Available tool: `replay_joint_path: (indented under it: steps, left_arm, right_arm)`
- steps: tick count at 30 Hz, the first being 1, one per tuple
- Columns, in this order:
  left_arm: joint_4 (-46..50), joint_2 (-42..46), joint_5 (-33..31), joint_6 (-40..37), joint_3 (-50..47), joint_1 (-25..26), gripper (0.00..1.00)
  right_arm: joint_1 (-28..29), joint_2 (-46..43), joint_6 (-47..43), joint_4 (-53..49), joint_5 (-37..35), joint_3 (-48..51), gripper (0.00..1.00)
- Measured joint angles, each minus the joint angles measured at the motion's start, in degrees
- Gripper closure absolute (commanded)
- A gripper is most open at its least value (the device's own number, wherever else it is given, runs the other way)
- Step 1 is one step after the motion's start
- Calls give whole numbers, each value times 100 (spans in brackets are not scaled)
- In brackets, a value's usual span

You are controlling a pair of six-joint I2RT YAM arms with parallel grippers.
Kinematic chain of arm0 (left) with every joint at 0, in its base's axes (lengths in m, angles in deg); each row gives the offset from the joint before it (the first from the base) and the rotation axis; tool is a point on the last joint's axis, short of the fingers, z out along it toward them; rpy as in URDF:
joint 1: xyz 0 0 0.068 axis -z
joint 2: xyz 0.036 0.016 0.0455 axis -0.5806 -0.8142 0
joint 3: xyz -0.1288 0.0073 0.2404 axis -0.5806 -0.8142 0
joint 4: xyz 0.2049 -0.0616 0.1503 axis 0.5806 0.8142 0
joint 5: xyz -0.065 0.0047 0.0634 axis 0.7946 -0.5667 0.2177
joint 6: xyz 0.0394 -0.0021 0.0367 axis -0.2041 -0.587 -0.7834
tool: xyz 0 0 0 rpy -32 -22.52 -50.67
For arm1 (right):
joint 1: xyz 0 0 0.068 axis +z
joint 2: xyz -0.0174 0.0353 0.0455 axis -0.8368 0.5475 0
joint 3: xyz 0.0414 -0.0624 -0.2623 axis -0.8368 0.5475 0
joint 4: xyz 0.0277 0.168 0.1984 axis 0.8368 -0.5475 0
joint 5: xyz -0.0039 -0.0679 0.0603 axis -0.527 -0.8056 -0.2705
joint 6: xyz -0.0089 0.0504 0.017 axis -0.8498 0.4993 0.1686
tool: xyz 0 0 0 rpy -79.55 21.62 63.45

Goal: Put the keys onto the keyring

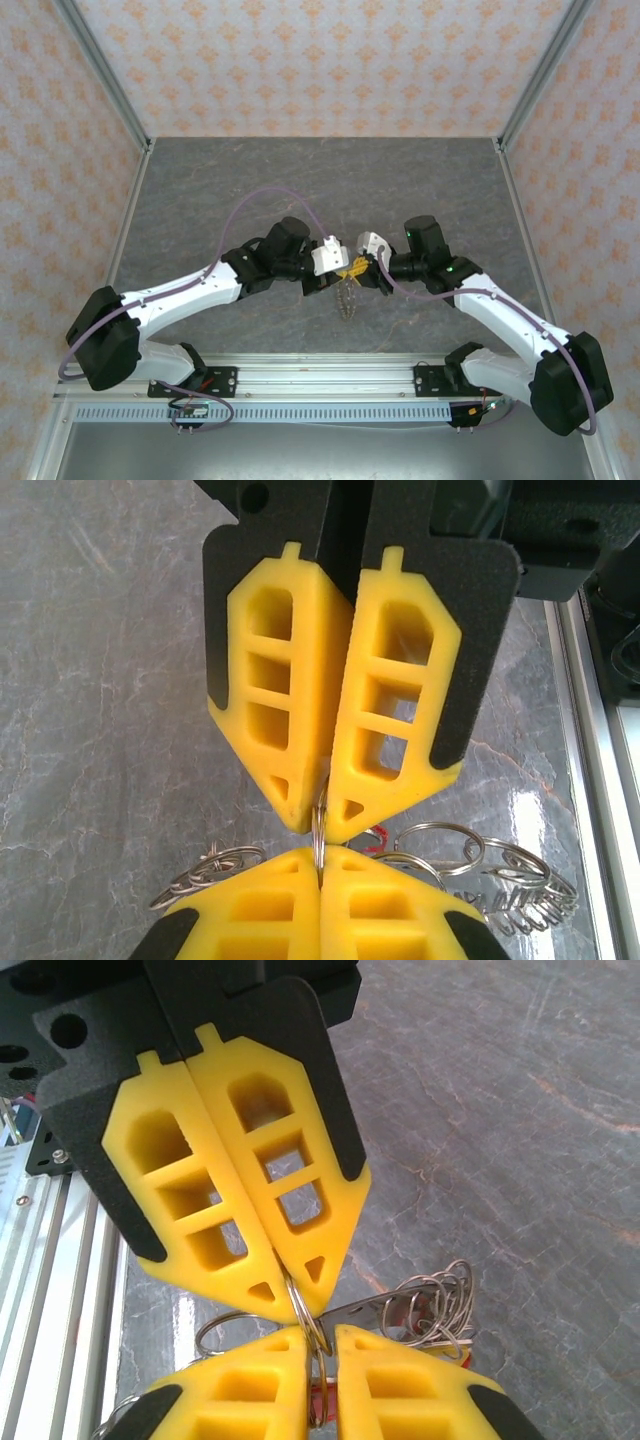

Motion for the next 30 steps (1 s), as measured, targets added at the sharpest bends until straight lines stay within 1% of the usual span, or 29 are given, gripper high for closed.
replay_joint_path:
  steps: [4,8,13,14,15,18,22,30]
  left_arm:
    - [-162,70,122,114,-114,-50,100]
    - [-332,114,208,181,-210,-85,100]
    - [-407,208,236,269,-315,-138,100]
    - [-404,221,236,264,-315,-144,97]
    - [-404,236,229,262,-315,-149,94]
    - [-374,302,186,186,-308,-146,91]
    - [-79,313,83,-57,-138,-146,88]
    - [605,229,-144,-492,319,-48,87]
  right_arm:
    - [-22,0,2,48,24,0,85]
    - [-48,44,-83,35,149,-11,92]
    - [-70,234,-197,-142,315,-197,99]
    - [-72,258,-227,-205,323,-249,100]
    - [-74,286,-271,-282,330,-319,100]
    - [-74,352,-409,-531,369,-516,100]
    - [-74,461,-597,-861,426,-769,100]
    - [-74,535,-839,-1333,472,-1086,100]
